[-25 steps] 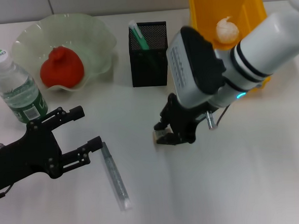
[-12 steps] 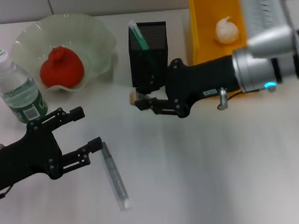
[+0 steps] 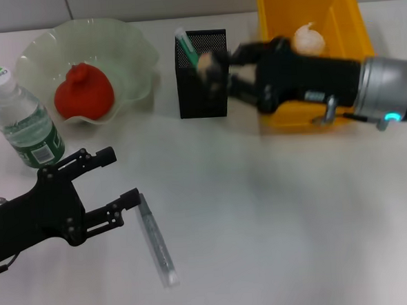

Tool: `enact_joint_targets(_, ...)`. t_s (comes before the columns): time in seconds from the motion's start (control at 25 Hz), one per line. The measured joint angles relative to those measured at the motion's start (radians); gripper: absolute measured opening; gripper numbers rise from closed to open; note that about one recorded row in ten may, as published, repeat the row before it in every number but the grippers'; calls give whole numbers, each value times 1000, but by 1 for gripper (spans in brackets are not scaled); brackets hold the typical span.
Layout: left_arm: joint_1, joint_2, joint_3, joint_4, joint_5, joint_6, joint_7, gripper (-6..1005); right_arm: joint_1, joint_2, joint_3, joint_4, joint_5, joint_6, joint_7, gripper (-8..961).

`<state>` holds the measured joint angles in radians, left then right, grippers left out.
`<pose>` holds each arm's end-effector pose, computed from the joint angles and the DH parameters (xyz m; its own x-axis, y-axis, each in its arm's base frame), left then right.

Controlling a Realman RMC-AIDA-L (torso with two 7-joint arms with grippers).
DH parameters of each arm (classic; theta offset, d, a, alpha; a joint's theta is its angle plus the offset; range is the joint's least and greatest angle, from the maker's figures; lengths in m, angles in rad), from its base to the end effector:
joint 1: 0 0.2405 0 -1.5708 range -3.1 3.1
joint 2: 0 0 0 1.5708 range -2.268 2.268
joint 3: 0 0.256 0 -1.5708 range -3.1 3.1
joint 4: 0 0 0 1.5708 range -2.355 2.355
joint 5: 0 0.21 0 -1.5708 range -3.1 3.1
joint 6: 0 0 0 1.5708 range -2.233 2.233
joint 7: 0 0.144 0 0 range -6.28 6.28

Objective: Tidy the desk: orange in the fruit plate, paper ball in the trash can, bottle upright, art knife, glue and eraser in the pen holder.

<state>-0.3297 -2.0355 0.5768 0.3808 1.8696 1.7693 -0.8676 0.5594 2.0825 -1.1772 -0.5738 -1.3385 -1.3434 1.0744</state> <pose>-0.3095 0.2421 -0.0008 0.7052 0.1240 0.6981 0.3839 -0.8946 -0.2289 0.1941 0.3563 -0.0328 0.7450 -0.0204 -0.6667 -0.2716 -0.9222 -0.2752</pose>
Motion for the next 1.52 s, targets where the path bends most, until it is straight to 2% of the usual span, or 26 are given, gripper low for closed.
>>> enact_joint_targets(0.2,0,0,0,3,0,6,0,800,9,1,33,18,57,97,-15,256)
enact_joint_targets(0.48,0,0,0,6,-1,12,-1,800,75,-1,16,23,52,226,12,255)
enact_joint_targets(0.88,1,0,0,6,-5,17,9,799,147,-2,-32,33,-81,373,124,254)
enact_joint_targets(1.52,1,0,0,6,-6,14,12,800,163,-2,-47,45,-90,393,129,254)
